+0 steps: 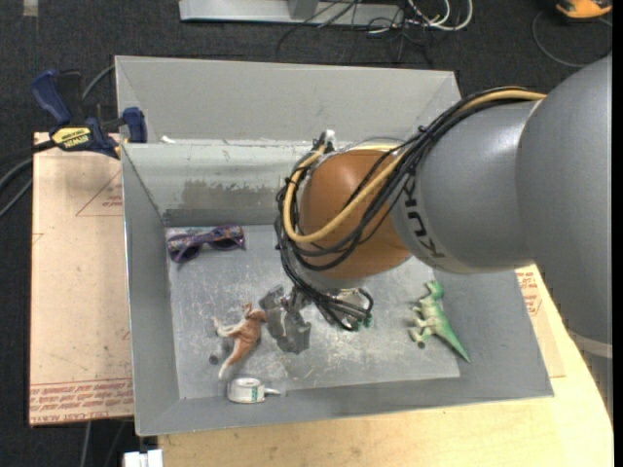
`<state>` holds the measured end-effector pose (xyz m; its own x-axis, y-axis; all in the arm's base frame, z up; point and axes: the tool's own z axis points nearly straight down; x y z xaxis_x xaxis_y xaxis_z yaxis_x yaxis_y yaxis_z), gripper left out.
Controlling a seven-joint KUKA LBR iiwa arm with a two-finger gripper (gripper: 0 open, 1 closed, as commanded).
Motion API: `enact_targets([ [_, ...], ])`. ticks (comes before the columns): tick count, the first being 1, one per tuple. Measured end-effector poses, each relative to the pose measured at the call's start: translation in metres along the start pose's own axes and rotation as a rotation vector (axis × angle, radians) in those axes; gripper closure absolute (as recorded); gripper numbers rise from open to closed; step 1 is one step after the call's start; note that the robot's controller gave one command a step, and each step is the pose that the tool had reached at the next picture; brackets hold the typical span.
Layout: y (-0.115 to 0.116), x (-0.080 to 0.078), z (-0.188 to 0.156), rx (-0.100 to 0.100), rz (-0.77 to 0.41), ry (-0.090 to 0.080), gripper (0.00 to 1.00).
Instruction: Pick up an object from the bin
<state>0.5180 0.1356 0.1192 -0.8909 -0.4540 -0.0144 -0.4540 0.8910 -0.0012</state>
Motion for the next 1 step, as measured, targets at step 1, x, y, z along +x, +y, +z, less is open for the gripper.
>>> enact_targets([
  [1,0.0000,0.0000,0.0000,0.000,0.000,0.000,0.00],
])
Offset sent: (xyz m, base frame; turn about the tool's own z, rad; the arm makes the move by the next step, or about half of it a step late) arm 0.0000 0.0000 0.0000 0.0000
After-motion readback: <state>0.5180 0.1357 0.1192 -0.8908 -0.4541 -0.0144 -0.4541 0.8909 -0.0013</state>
